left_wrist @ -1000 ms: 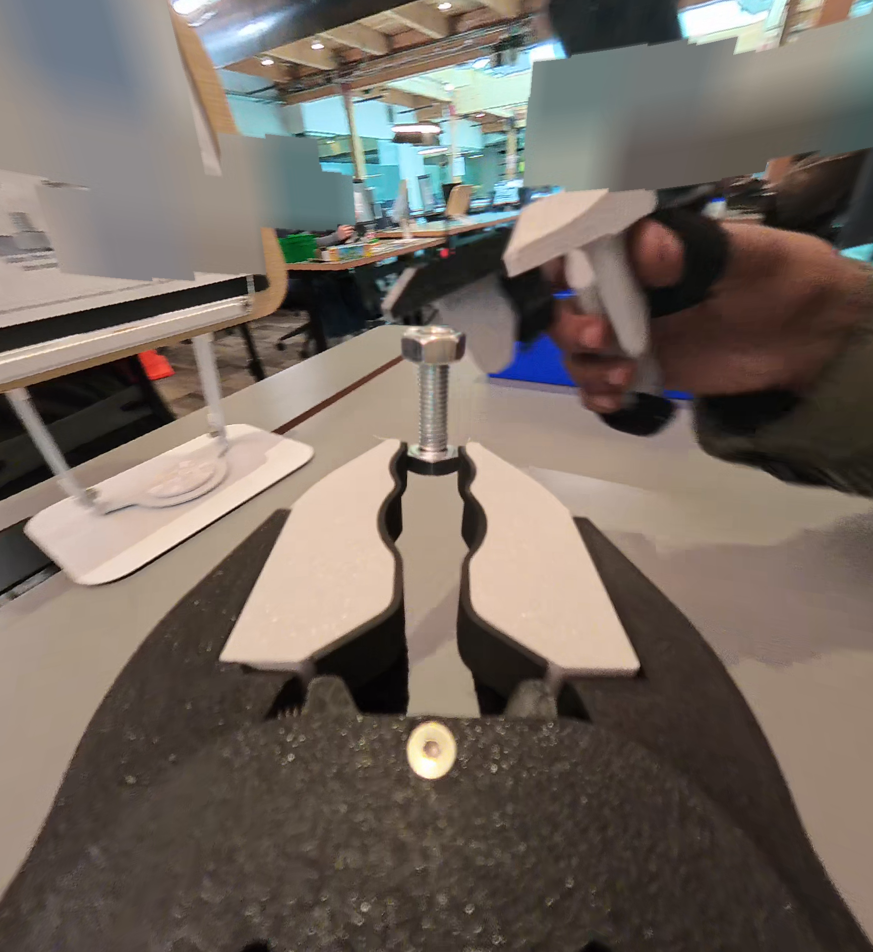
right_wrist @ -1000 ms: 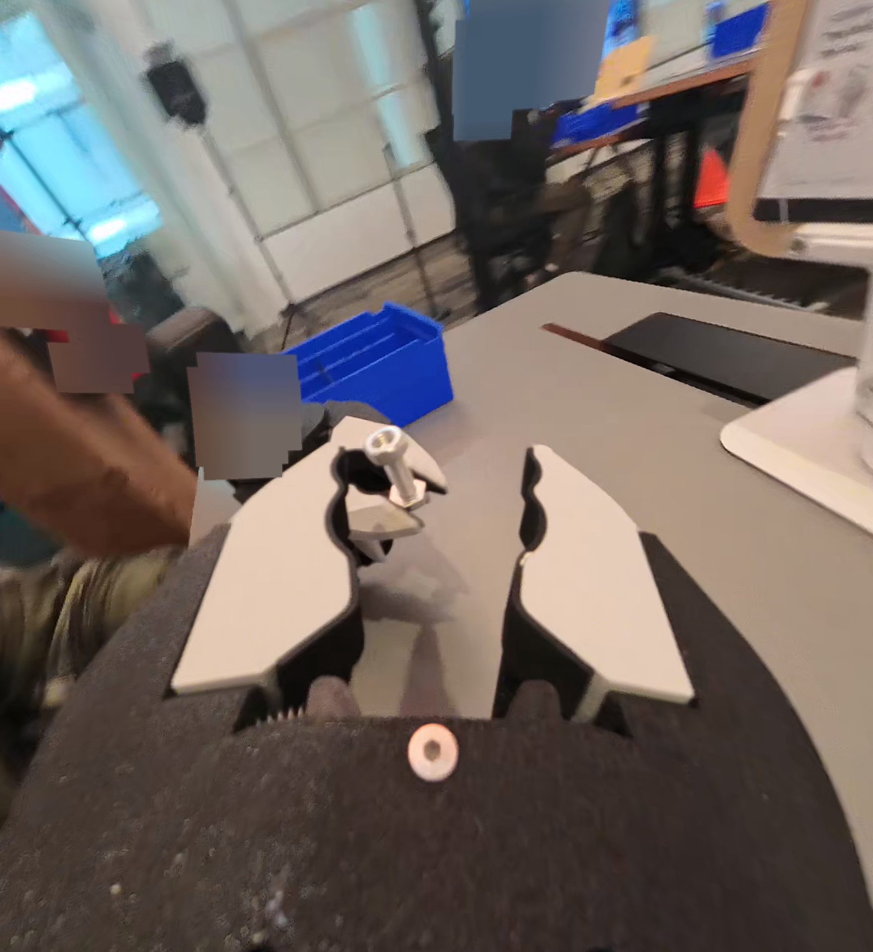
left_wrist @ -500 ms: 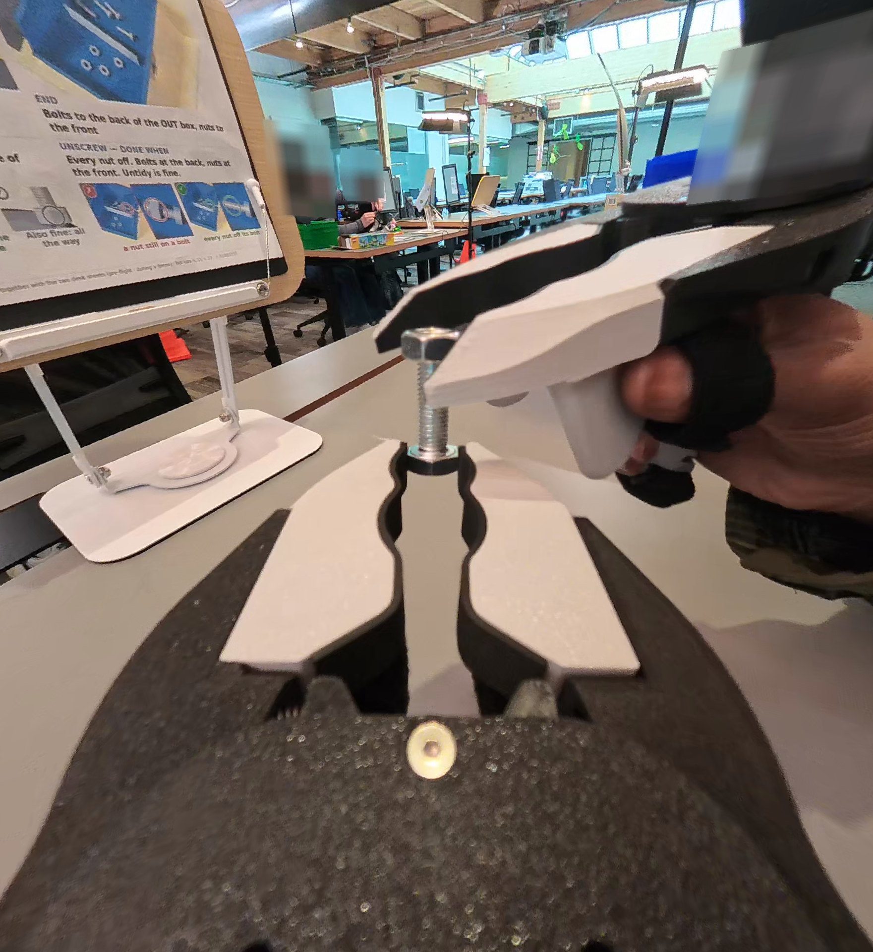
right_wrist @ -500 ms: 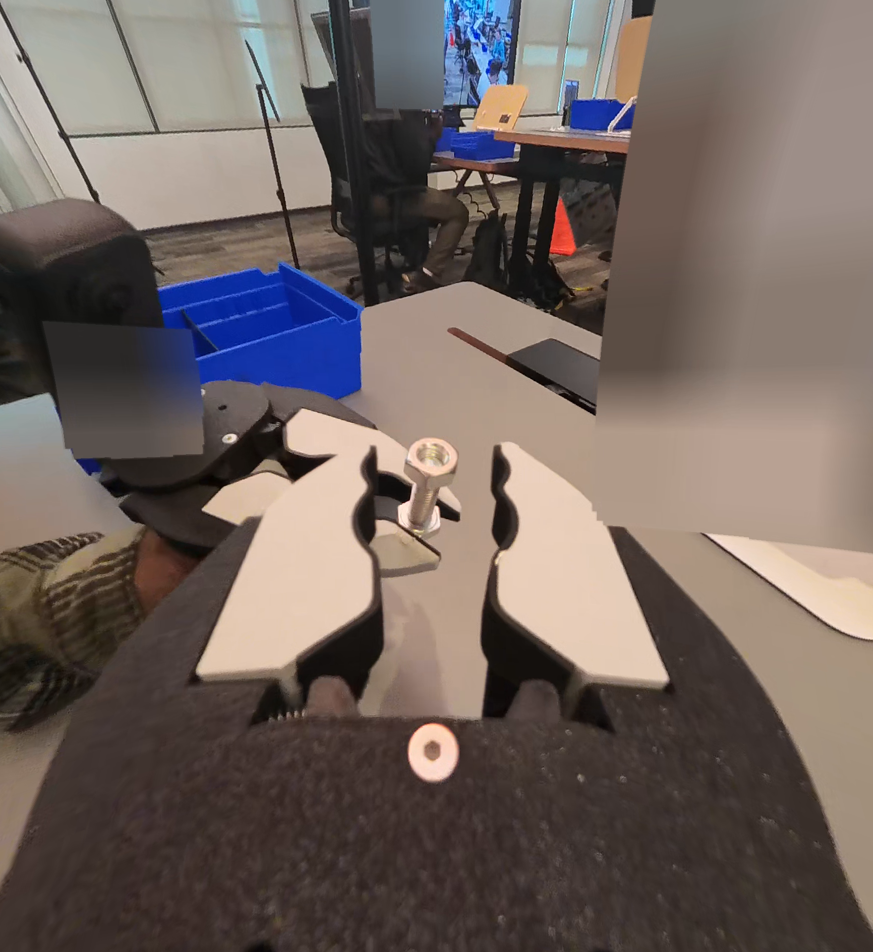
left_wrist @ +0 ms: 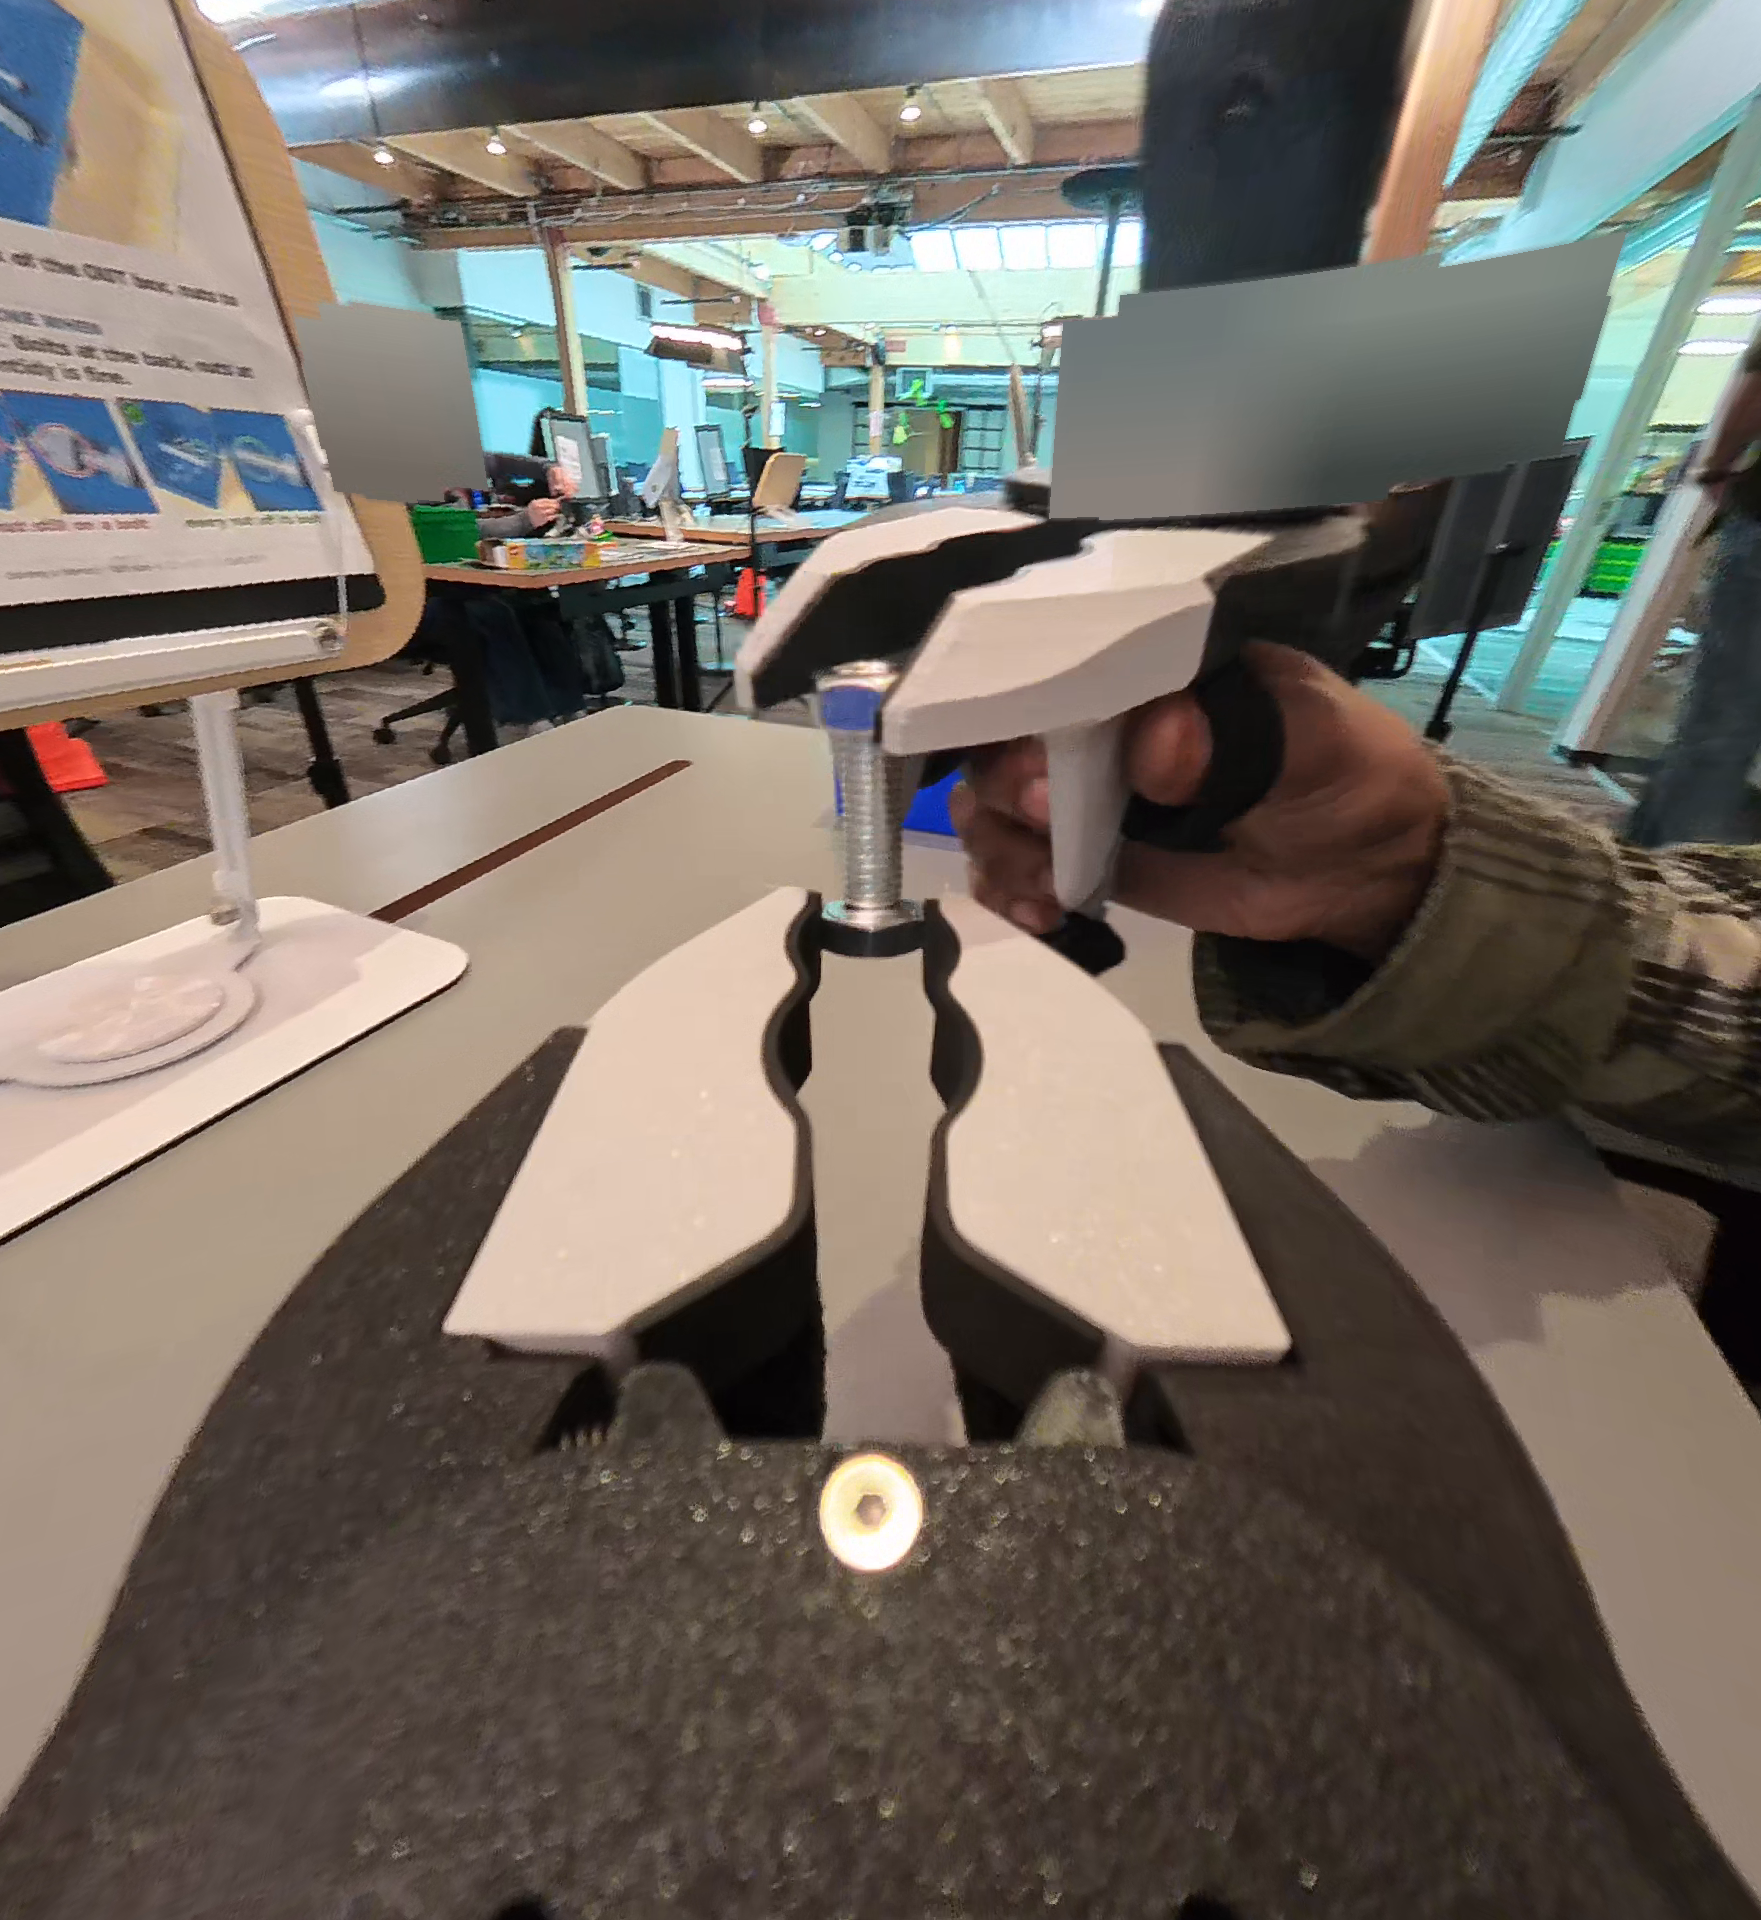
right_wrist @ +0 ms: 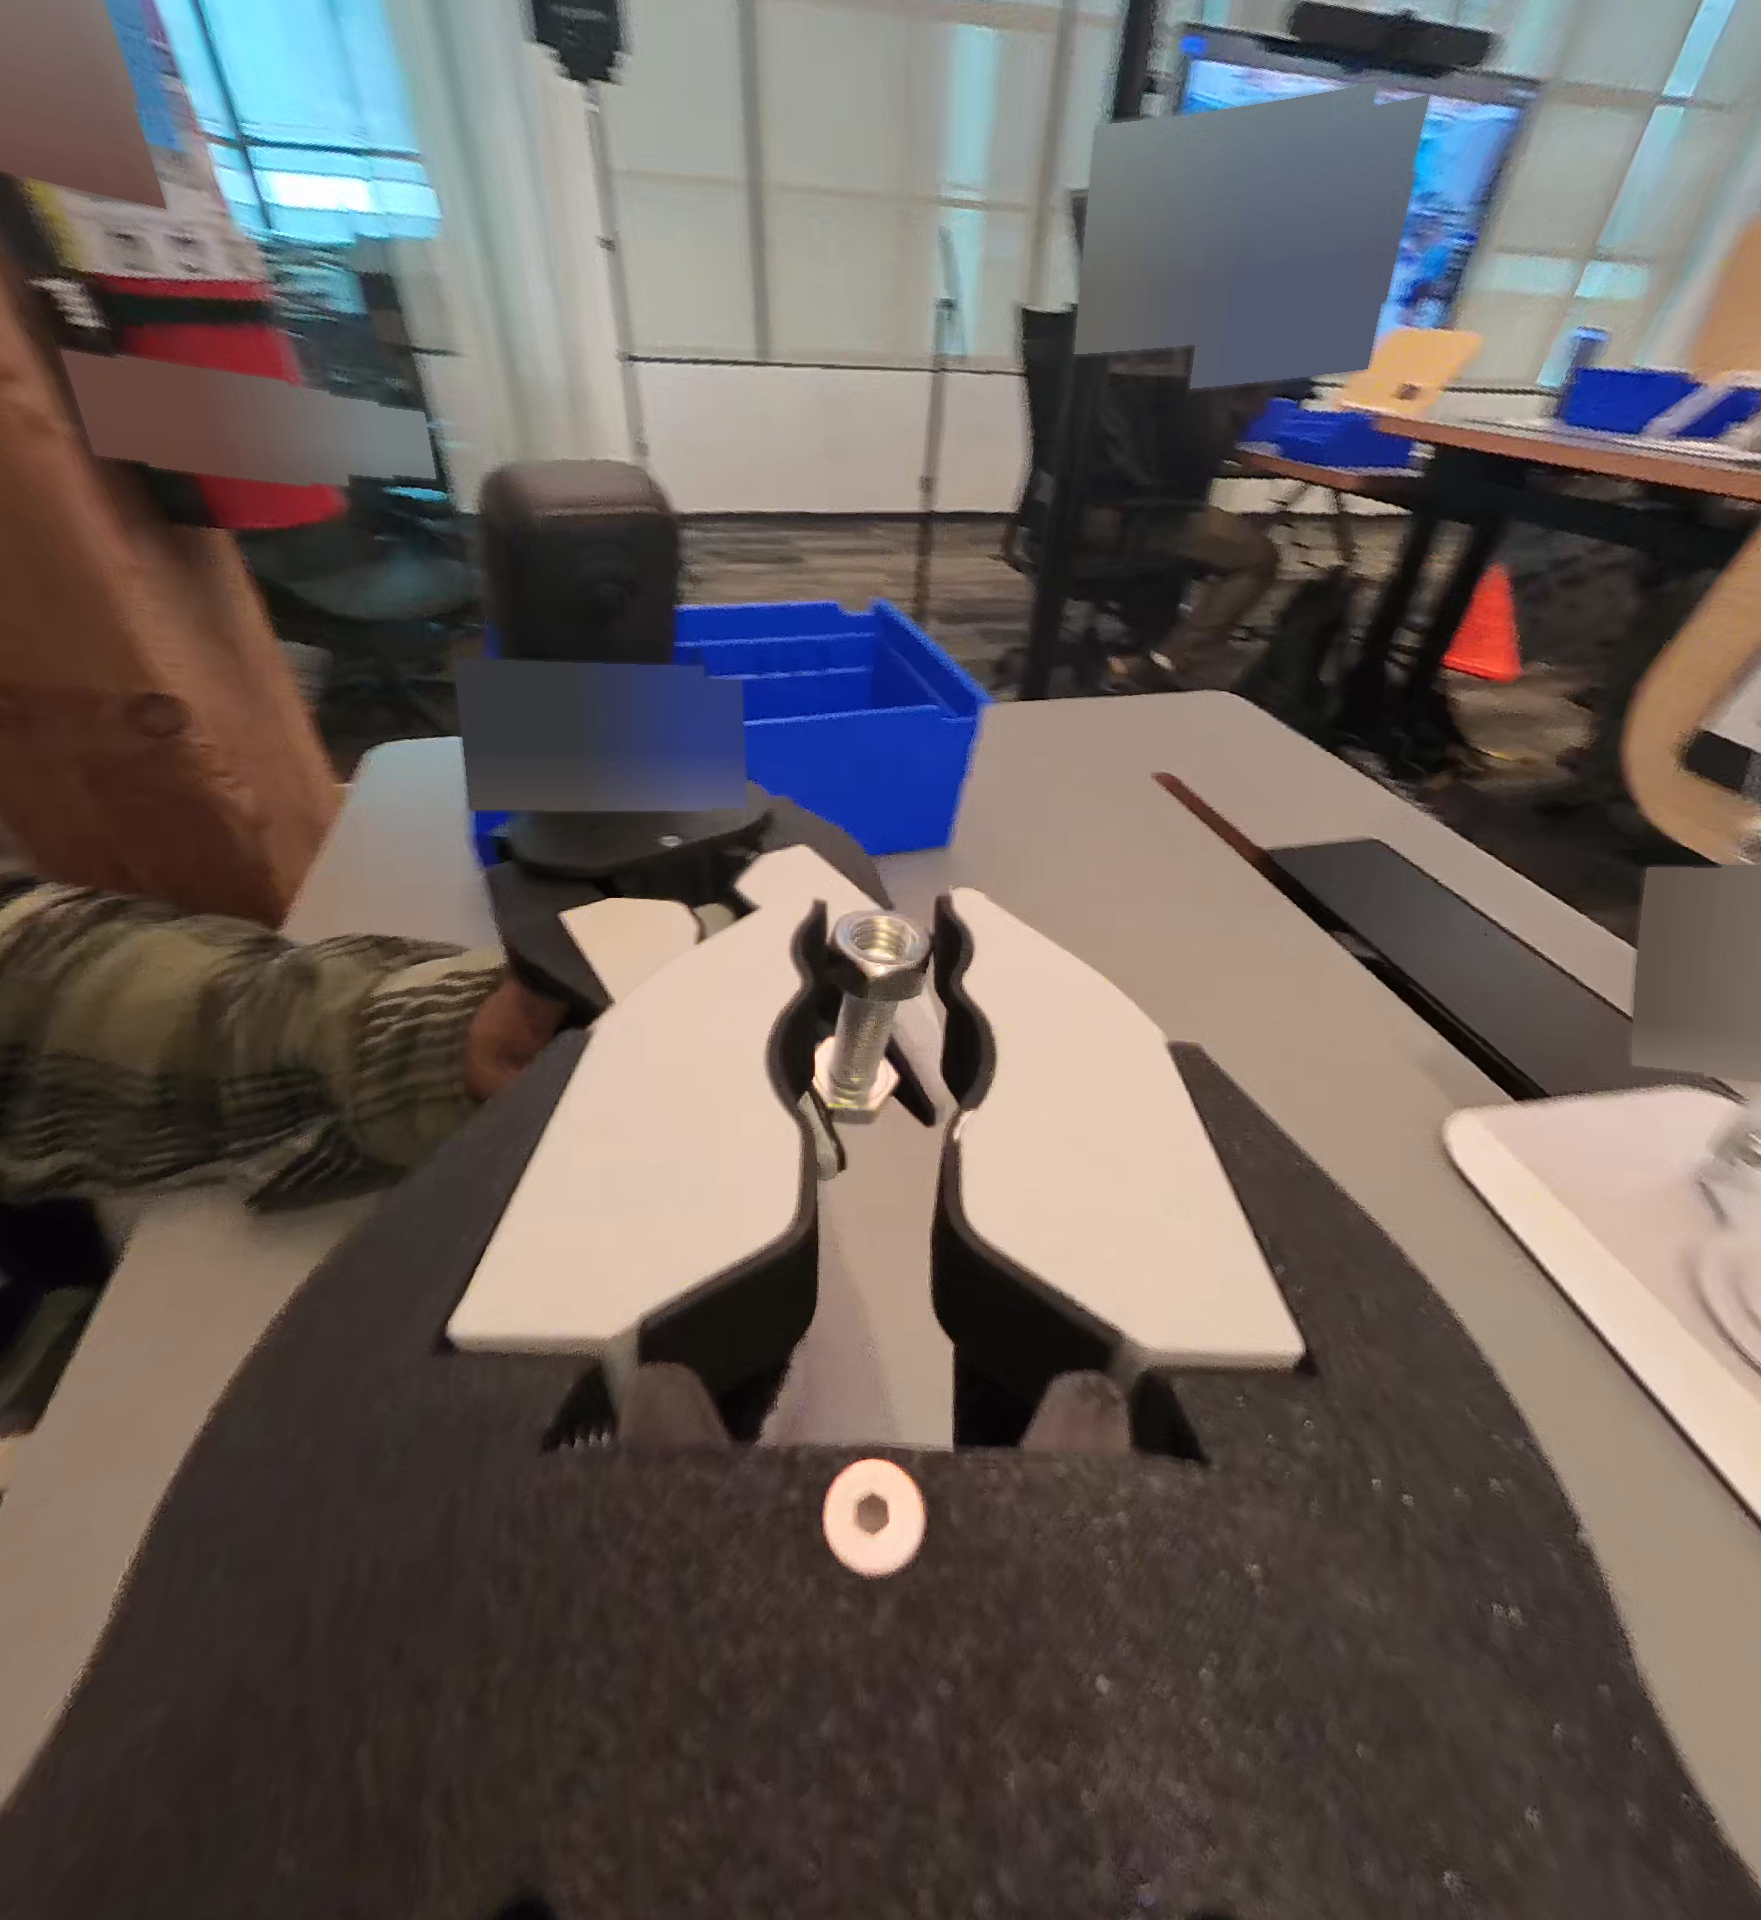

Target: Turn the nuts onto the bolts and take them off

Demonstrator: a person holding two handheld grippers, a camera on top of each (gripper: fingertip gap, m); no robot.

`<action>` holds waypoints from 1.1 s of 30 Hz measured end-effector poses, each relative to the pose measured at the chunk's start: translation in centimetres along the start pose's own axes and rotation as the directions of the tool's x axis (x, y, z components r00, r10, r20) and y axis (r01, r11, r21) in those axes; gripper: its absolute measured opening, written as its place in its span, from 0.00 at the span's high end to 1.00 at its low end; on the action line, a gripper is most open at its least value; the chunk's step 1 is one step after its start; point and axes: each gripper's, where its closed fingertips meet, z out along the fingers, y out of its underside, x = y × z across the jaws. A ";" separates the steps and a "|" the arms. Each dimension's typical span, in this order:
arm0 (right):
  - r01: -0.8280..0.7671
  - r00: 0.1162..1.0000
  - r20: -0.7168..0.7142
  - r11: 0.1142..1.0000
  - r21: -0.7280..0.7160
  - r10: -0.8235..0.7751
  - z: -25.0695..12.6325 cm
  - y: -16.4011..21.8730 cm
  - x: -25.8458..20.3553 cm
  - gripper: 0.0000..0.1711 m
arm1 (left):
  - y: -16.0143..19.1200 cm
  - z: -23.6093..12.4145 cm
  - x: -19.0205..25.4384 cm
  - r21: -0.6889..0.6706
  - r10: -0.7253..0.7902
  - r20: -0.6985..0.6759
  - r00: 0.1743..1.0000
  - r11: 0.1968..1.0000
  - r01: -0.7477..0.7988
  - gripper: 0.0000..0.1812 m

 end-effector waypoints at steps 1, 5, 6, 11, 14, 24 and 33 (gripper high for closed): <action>0.013 0.998 0.060 1.000 0.013 -0.013 -0.2 -0.2 -0.4 0.89 | -0.1 0.0 0.4 0.007 -0.002 -0.026 1.000 1.000 0.002 0.90; 0.022 0.957 0.288 1.000 0.021 -0.027 -1.0 -0.4 -1.7 0.89 | -0.4 0.2 1.8 0.021 -0.020 -0.125 0.992 1.000 0.022 0.90; 0.006 0.939 0.344 1.000 0.020 -0.012 -1.2 -0.4 -2.0 0.89 | -0.4 0.2 2.1 0.021 -0.021 -0.144 0.989 0.999 0.024 0.90; -0.010 0.847 0.532 0.999 0.032 -0.009 -2.2 -0.3 -3.2 0.89 | -0.2 0.5 3.2 0.017 -0.018 -0.213 0.977 1.000 0.022 0.90; -0.017 0.803 0.596 0.999 0.033 -0.006 -2.5 -0.2 -3.5 0.89 | -0.1 0.7 3.6 0.013 -0.022 -0.234 0.972 1.000 0.026 0.90; -0.033 0.836 0.548 0.999 0.029 0.012 -1.7 0.4 -2.7 0.75 | 0.5 1.0 2.8 -0.022 0.007 -0.157 0.988 1.000 -0.011 0.90; -0.147 0.944 -0.278 0.981 0.123 0.177 -3.5 -0.5 3.0 0.51 | 0.9 0.4 -0.9 -0.052 0.034 0.098 0.995 0.998 -0.029 0.90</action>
